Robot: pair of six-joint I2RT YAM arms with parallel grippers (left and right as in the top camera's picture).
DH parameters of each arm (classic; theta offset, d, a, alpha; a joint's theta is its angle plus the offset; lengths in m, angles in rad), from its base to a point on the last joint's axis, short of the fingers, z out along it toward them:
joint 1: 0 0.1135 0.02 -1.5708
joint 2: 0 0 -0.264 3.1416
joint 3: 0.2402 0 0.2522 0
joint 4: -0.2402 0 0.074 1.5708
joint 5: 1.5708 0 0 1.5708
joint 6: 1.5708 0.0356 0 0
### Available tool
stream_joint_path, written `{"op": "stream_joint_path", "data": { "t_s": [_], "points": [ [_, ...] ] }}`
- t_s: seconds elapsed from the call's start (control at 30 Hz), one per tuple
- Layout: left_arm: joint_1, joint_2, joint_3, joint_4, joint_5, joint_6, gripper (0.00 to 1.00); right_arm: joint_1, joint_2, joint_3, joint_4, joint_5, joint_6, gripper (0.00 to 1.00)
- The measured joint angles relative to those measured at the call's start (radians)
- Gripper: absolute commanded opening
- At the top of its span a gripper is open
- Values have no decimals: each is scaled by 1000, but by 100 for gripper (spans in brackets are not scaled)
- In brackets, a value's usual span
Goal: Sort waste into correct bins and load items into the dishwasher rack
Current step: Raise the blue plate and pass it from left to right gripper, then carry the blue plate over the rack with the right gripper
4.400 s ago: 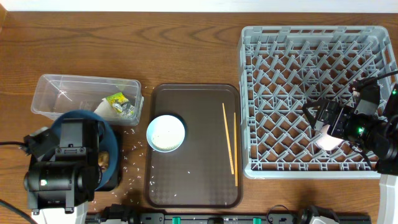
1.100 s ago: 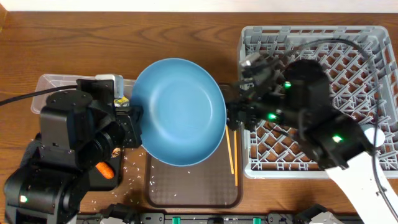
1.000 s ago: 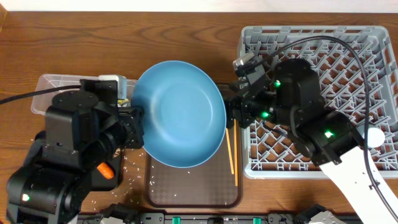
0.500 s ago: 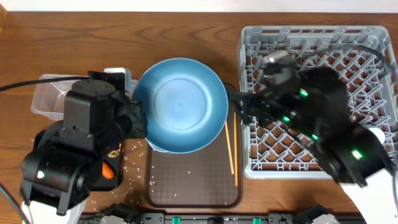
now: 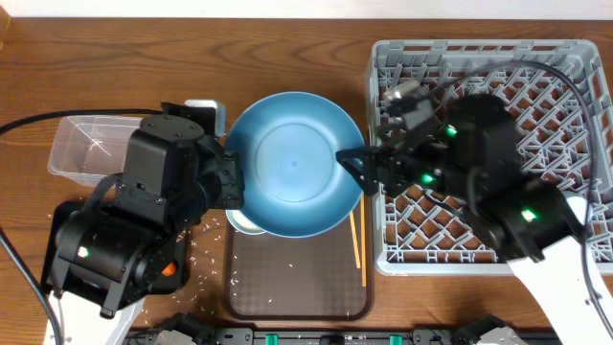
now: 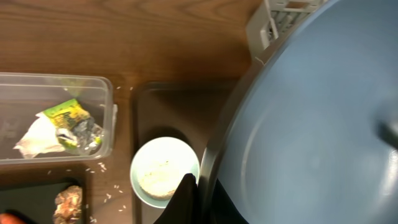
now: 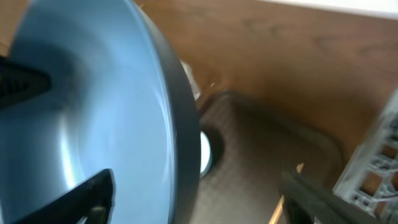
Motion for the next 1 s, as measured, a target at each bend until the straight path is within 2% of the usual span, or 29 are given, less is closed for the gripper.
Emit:
{"op": "stream_joint_path", "data": {
  "t_s": [0.07,0.27,0.4,0.47,0.57,0.77,1.0],
  "points": [
    [-11,0,0,0,0,0,6,11,24,0,0,-17,3,66],
    [-19,0,0,2,0,-1,6,16,31,0,0,-26,4,41],
    [-19,0,0,6,0,-1,6,16,26,0,-3,-19,5,14],
    [-19,-1,0,9,0,0,6,16,25,0,-6,-5,12,5],
    [-29,-8,0,13,13,0,6,14,27,0,-10,56,27,1],
    [-32,-10,0,16,20,0,8,16,27,0,-13,79,27,1],
    [-32,-10,0,28,29,-6,47,17,24,0,-49,132,28,1]
  ]
}}
